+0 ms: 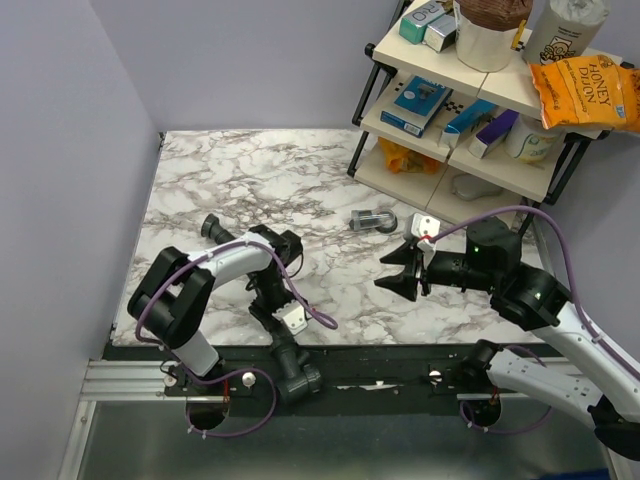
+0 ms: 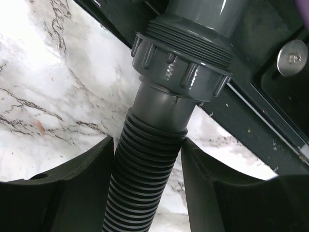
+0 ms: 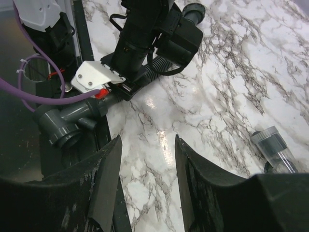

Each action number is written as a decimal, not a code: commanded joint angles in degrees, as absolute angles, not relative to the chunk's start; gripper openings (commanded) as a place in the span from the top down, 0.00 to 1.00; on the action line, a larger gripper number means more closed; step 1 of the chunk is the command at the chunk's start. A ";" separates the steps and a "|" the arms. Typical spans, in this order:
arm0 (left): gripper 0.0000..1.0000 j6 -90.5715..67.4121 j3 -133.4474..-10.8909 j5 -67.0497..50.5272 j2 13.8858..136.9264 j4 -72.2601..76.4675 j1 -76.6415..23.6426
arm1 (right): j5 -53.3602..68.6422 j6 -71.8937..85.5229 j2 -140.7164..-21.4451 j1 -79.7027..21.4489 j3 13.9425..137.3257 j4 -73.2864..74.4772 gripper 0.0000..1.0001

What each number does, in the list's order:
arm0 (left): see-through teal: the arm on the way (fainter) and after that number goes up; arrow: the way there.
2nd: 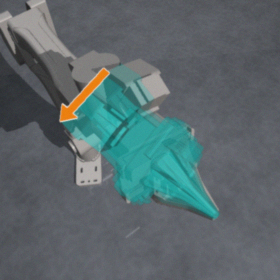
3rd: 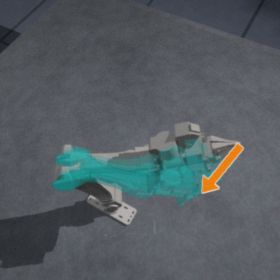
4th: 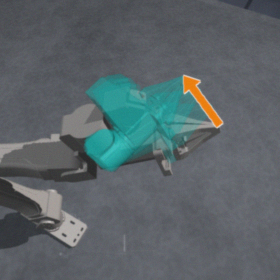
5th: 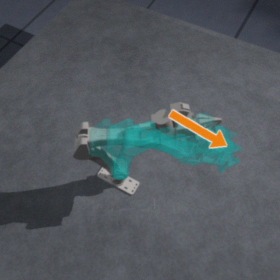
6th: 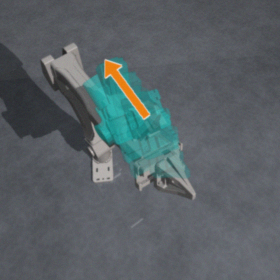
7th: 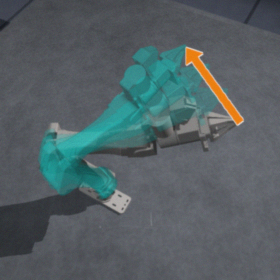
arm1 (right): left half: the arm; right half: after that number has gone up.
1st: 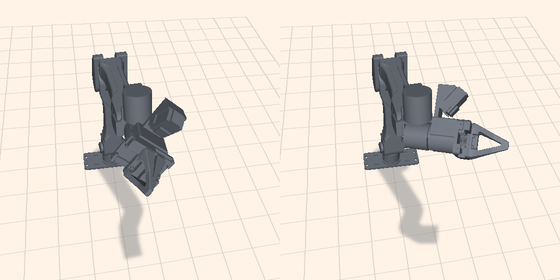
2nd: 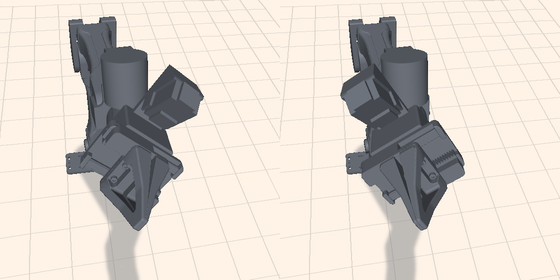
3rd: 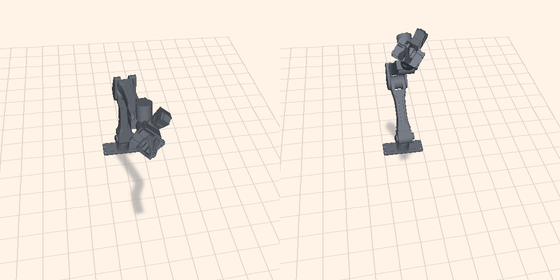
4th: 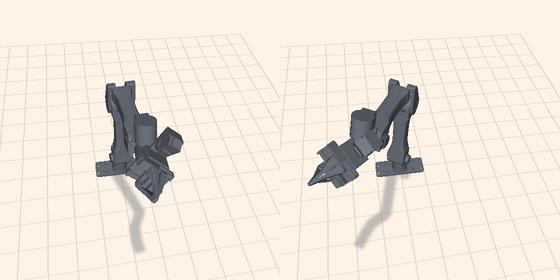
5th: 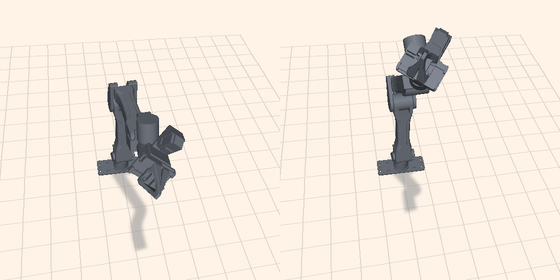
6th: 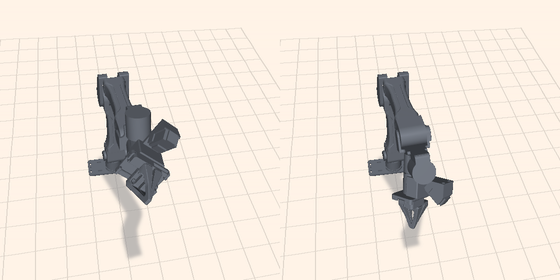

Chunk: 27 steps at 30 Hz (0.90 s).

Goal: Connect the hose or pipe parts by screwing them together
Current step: Move the pipeline to the center of the board.

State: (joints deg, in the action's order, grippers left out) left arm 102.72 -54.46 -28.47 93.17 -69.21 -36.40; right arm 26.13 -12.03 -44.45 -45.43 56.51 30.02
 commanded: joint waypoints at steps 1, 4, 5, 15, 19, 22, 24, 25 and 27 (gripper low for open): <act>0.56 100.73 -49.84 -30.85 90.62 -52.22 -36.47 | 25.22 -12.13 -43.24 -45.70 58.89 31.29 0.45; 0.76 98.80 -50.27 -31.02 90.35 -50.10 -36.30 | 25.31 -11.95 -42.98 -45.62 59.24 31.20 0.46; 0.81 96.61 -52.80 -31.63 90.53 -50.01 -36.21 | 25.31 -11.87 -42.89 -45.70 59.41 31.29 0.47; 1.00 63.36 -74.97 -41.93 94.92 -47.80 -28.39 | 25.49 -11.87 -42.71 -45.70 60.12 30.68 0.48; 1.00 66.00 -72.69 -37.89 95.18 -50.53 -27.86 | 23.73 -11.87 -42.63 -45.62 59.42 30.59 0.48; 1.00 67.23 -70.41 -35.69 95.45 -51.33 -27.95 | 21.89 -11.60 -42.36 -45.70 58.19 30.06 0.48; 1.00 67.15 -68.91 -34.29 95.54 -50.89 -27.95 | 19.62 -11.43 -42.36 -45.62 57.22 29.80 0.48; 1.00 66.37 -68.47 -33.58 95.71 -50.45 -28.12 | 18.64 -11.16 -42.54 -45.62 56.87 29.71 0.48; 0.98 65.22 -67.68 -31.65 96.33 -49.58 -28.47 | 15.75 -10.73 -42.89 -45.62 55.73 29.53 0.48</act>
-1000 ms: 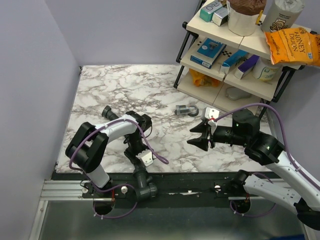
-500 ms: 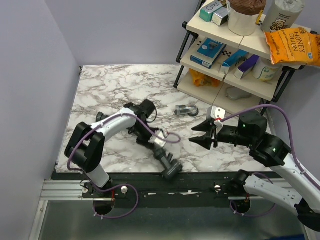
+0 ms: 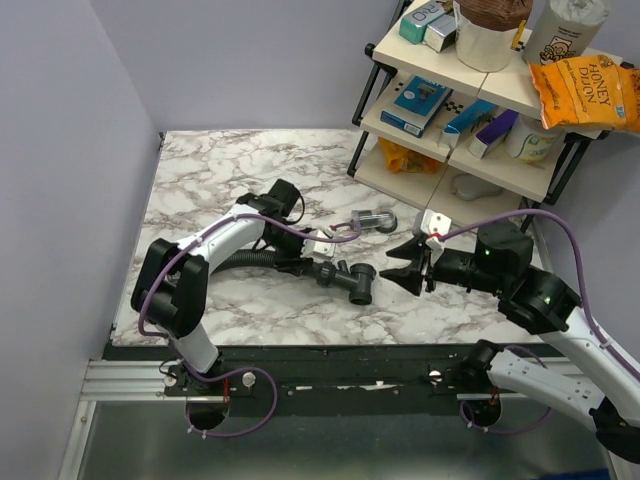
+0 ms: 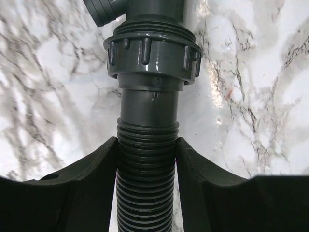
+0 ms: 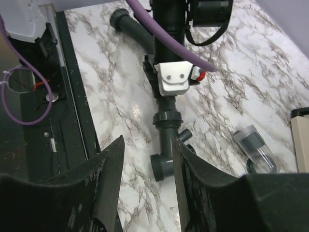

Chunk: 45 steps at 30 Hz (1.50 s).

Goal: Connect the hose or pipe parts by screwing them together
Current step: Move the pipeline to the center of the board, then pick up the pipeline from the center of the board.

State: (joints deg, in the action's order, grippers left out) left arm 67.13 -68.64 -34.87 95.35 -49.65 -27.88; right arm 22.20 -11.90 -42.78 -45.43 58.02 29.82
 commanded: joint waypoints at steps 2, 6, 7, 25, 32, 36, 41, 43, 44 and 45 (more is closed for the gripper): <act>0.86 64.86 -67.24 -31.29 96.85 -50.01 -28.48 | 14.86 -10.20 -42.98 -45.53 54.94 29.36 0.47; 0.55 63.19 -65.74 -29.71 96.94 -48.25 -29.44 | 12.67 -9.58 -42.01 -45.61 52.65 28.04 0.47; 0.49 63.02 -65.74 -29.53 97.03 -48.25 -29.62 | 12.31 -9.49 -41.92 -45.44 52.47 27.78 0.46; 0.01 60.30 -67.24 -32.96 99.05 -47.90 -35.94 | 10.72 -7.56 -39.38 -42.80 47.90 26.11 0.41; 0.01 56.43 -65.57 -32.61 99.58 -42.63 -37.88 | 11.43 -7.38 -38.32 -41.22 46.76 25.14 0.42; 0.05 55.72 -64.25 -31.38 100.02 -39.47 -38.67 | 11.25 -7.38 -37.71 -40.69 46.76 25.14 0.43; 0.12 55.90 -62.41 -29.10 100.37 -37.18 -39.37 | 11.07 -6.94 -36.91 -40.34 46.67 25.22 0.44; 0.15 55.99 -62.23 -28.39 100.46 -36.83 -39.46 | 10.99 -6.86 -36.65 -40.34 46.58 25.22 0.44; 0.15 55.90 -61.97 -28.13 100.55 -36.65 -39.64 | 10.99 -6.86 -36.65 -40.25 46.58 25.22 0.44; 0.16 55.90 -61.61 -27.86 100.46 -36.22 -39.64 | 11.07 -6.77 -36.65 -40.17 46.58 25.31 0.44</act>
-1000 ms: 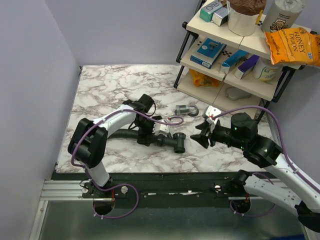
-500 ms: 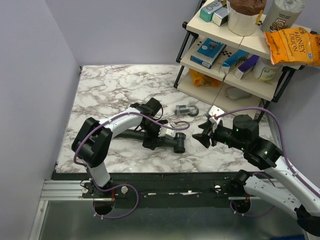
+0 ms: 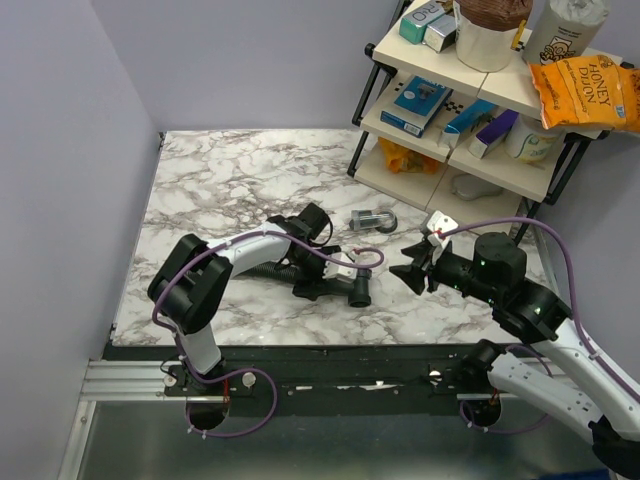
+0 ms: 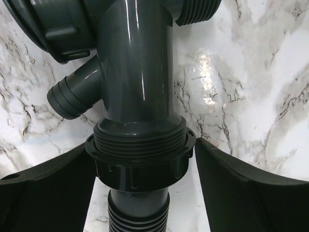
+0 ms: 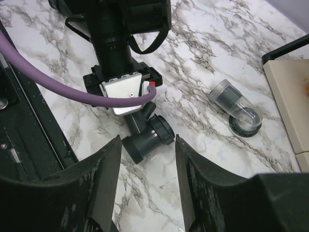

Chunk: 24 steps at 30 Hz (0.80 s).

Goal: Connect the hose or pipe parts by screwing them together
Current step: Pick up the pipeline from the center of the board.

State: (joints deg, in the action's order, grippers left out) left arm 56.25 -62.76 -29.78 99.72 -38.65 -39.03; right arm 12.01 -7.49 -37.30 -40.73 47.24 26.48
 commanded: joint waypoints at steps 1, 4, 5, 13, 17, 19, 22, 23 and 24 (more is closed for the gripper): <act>0.18 55.81 -61.44 -27.69 100.46 -36.12 -39.64 | 11.16 -6.77 -36.56 -40.17 46.67 25.49 0.44; 0.21 55.28 -61.00 -27.25 100.63 -35.42 -39.81 | 11.25 -6.59 -36.56 -40.08 46.76 25.49 0.45; 0.21 55.11 -61.00 -26.81 100.81 -35.33 -39.81 | 11.25 -6.50 -36.65 -40.08 46.84 25.66 0.45; 0.47 53.97 -59.94 -25.49 101.07 -33.66 -40.17 | 11.34 -6.33 -36.56 -39.90 47.20 26.02 0.47; 0.83 53.35 -59.33 -25.58 100.29 -32.87 -40.17 | 10.72 -6.06 -36.65 -39.99 47.46 26.10 0.48; 0.89 51.78 -59.94 -26.01 99.58 -32.78 -40.17 | 10.03 -6.06 -36.83 -39.90 48.07 25.93 0.49; 1.00 50.10 -62.57 -26.19 97.92 -33.75 -40.17 | 7.92 -6.15 -37.09 -39.90 49.65 25.84 0.51; 1.00 49.40 -64.93 -26.28 97.39 -34.36 -40.17 | 6.87 -6.24 -37.18 -39.90 50.01 25.84 0.52; 1.00 49.31 -66.34 -26.28 96.69 -36.02 -40.08 | 5.81 -6.41 -37.18 -39.82 50.62 25.32 0.53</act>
